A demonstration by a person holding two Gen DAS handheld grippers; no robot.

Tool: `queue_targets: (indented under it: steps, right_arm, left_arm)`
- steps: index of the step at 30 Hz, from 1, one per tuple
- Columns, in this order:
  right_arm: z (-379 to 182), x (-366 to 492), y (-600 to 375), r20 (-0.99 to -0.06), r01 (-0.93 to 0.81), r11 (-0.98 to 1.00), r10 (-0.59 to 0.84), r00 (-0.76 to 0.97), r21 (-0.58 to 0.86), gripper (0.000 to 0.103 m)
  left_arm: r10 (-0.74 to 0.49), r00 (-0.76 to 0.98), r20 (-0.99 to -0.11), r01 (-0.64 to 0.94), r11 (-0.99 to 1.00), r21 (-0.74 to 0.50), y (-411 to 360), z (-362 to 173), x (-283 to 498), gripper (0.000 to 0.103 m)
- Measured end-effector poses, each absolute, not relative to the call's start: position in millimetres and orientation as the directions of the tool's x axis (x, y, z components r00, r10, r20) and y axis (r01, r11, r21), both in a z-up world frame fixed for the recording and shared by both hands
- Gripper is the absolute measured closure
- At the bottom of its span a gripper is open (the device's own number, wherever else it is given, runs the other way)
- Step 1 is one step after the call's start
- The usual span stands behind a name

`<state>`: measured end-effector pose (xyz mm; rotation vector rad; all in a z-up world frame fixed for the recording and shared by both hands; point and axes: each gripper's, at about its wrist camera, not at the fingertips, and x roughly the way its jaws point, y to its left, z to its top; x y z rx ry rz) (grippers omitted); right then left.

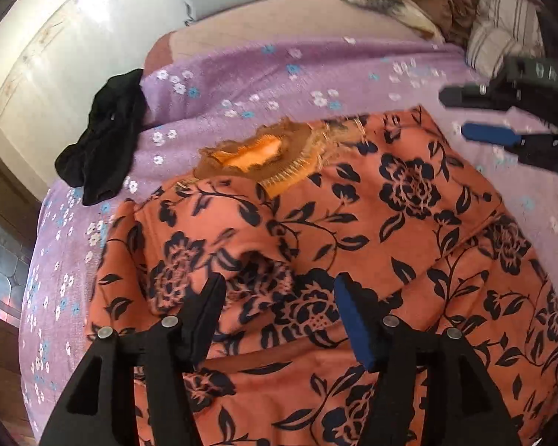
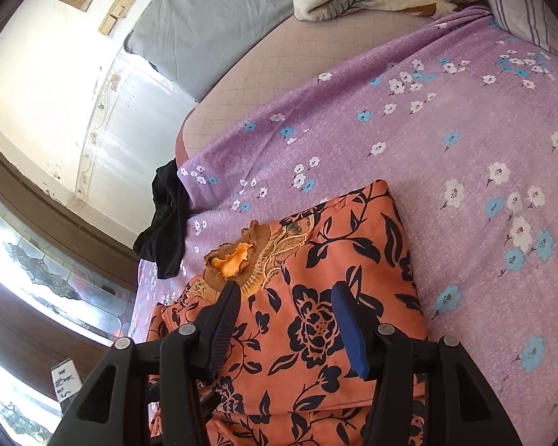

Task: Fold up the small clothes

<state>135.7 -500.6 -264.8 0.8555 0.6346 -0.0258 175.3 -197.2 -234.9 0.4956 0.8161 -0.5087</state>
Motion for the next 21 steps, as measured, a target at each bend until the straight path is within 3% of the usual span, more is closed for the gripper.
queue_targets:
  steps: [3,4,8,13,17,21]
  right_arm:
    - [-261,140,-485,-0.531,0.225,0.699,0.254,0.809,0.678,0.047]
    - [-260,143,-475,-0.534,0.204,0.719,0.265,0.803,0.664,0.047]
    - [-254,151,-432,-0.550,0.085,0.804,0.321,0.771,0.588,0.047]
    - [-245,160,-368,-0.576,-0.080,0.887,0.361,0.734,0.454,0.047]
    - [-244,167,-310,-0.659,-0.161,0.977,0.211,0.722,0.138,0.048]
    - [-256,181,-268,-0.718,-0.243,0.968,0.129,0.684,-0.058,0.047]
  left_arm:
    - [-0.279,0.669,-0.689,0.477,0.872,0.111,-136,-197,182,0.016]
    - [-0.256,0.704,-0.663,0.415,0.905,0.091,-115,-191,188,0.013]
    - [-0.030,0.740,-0.671,0.165,0.977,0.138,-51,-202,234,0.013]
    - [0.088,0.572,-0.816,-0.035,0.996,0.082,-2,-247,293,0.014]
    - [0.085,0.494,-0.865,-0.067,0.996,0.060,5,-262,303,0.014]
    - [0.093,0.469,-0.878,-0.028,0.996,0.090,-4,-270,306,0.014]
